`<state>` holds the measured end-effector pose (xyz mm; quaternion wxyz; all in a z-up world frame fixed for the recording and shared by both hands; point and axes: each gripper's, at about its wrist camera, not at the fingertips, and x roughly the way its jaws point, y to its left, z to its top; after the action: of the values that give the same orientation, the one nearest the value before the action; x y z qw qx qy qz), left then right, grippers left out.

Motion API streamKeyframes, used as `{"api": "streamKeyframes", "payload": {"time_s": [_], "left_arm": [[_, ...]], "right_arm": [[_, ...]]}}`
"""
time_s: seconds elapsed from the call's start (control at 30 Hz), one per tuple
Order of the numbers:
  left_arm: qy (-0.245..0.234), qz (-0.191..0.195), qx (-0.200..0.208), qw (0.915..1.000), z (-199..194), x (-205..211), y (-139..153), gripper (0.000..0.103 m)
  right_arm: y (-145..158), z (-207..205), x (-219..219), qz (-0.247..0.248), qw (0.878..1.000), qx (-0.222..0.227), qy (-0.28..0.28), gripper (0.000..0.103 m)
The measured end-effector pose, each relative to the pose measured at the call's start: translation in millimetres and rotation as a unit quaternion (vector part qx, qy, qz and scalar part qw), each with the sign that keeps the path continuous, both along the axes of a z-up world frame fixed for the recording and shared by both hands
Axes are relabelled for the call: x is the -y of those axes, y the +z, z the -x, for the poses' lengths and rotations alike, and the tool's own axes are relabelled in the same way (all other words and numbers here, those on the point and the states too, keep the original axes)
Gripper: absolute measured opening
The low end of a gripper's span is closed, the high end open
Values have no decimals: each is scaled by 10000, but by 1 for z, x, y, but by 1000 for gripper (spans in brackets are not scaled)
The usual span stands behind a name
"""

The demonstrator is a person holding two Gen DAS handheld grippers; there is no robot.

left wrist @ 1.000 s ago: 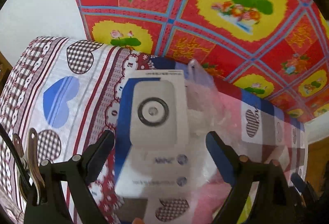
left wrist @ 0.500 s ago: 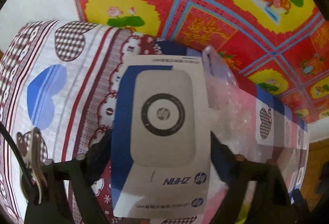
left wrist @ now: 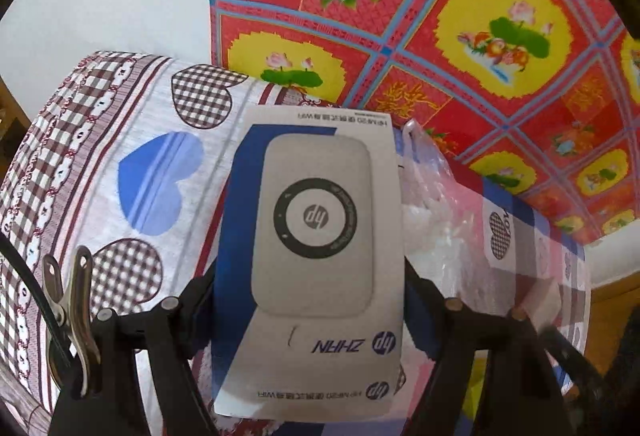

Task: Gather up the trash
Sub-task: 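Close the left gripper on the HP box while the right closes on the selfie stick box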

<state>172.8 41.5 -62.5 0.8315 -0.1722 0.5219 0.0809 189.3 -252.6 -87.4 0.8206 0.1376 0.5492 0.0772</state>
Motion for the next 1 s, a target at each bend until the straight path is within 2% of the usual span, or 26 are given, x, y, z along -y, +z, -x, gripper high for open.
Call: {"api": "streamKeyframes", "payload": {"time_s": [0.13,0.3,0.43,0.6,0.73,0.87,1.0], "left_arm": [[-86,72,41,9999,0,-4,7,80],[-223,91,46,9997,8,2,11,80],[-367,100,47,9993,9,9,11,80],[-604,75,-11,9981,7,24,8,80],[-710,80,-34,9974,9,32,8,80],[-708,92,-88,9974,16,33,5,80],[-718,137,-166,9972,23,33,1,80]], "right_arm": [[-1,-9,-16,537,9986,-1,-19,79],[-3,-5,-15,839,9964,-68,-103,79],[-5,2,0,798,9962,-188,-300,79],[-14,-1,7,214,9966,-517,-611,79],[-17,-11,-4,18,9957,-630,-679,79],[-27,-25,-23,359,9956,-676,-544,79],[-41,-24,-35,640,9935,-914,-215,78]]}}
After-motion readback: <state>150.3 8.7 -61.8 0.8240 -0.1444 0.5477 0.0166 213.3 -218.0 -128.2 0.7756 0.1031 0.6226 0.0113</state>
